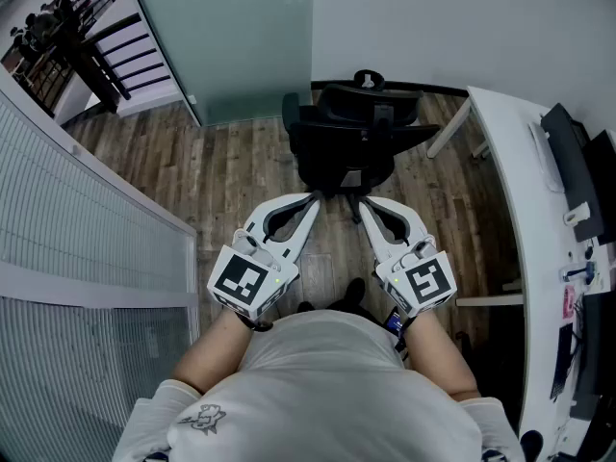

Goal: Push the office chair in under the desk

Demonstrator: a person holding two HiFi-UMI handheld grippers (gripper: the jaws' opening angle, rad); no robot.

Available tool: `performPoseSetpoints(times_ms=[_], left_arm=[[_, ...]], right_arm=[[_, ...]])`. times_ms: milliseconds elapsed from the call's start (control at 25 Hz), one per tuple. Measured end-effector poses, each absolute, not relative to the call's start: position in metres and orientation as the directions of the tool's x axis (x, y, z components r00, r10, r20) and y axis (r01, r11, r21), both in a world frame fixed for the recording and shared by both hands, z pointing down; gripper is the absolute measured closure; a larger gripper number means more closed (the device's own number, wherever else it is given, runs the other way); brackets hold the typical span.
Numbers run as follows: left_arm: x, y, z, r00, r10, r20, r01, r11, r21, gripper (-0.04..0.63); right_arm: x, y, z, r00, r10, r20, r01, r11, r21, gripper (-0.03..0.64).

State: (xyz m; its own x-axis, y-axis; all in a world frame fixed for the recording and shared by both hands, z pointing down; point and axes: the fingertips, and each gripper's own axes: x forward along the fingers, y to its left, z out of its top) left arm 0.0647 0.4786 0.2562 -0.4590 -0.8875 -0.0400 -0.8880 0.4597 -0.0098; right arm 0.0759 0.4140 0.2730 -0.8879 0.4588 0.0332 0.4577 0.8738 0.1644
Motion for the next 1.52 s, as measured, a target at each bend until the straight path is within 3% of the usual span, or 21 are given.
performPoseSetpoints(times_ms=[600,1080,1400,1520], left_arm=[[0.043,0.455,0.272,-0.467,-0.884,-0.031,-0.884,0.467,0.009,0.597],[-0.019,0.388,0.293,-0.510,-0.860,0.026,-0.857,0.511,0.061,0.597],[-0.067,0.321,0.308,-0.517,-0.853,0.073,-0.854,0.519,0.015,0.597],[-0.081,0.296,0.315,-0.517,-0.850,0.101,-0.855,0.518,-0.020,0.597]], right_arm=[[0.055,0.385,0.284,-0.892,0.449,0.050,0.451,0.879,0.154,0.614],[-0.003,0.303,0.302,-0.871,0.486,0.074,0.492,0.862,0.122,0.614],[-0.048,0.227,0.315,-0.835,0.537,0.117,0.549,0.824,0.136,0.611],[-0.060,0.201,0.322,-0.812,0.564,0.148,0.583,0.798,0.153,0.575]])
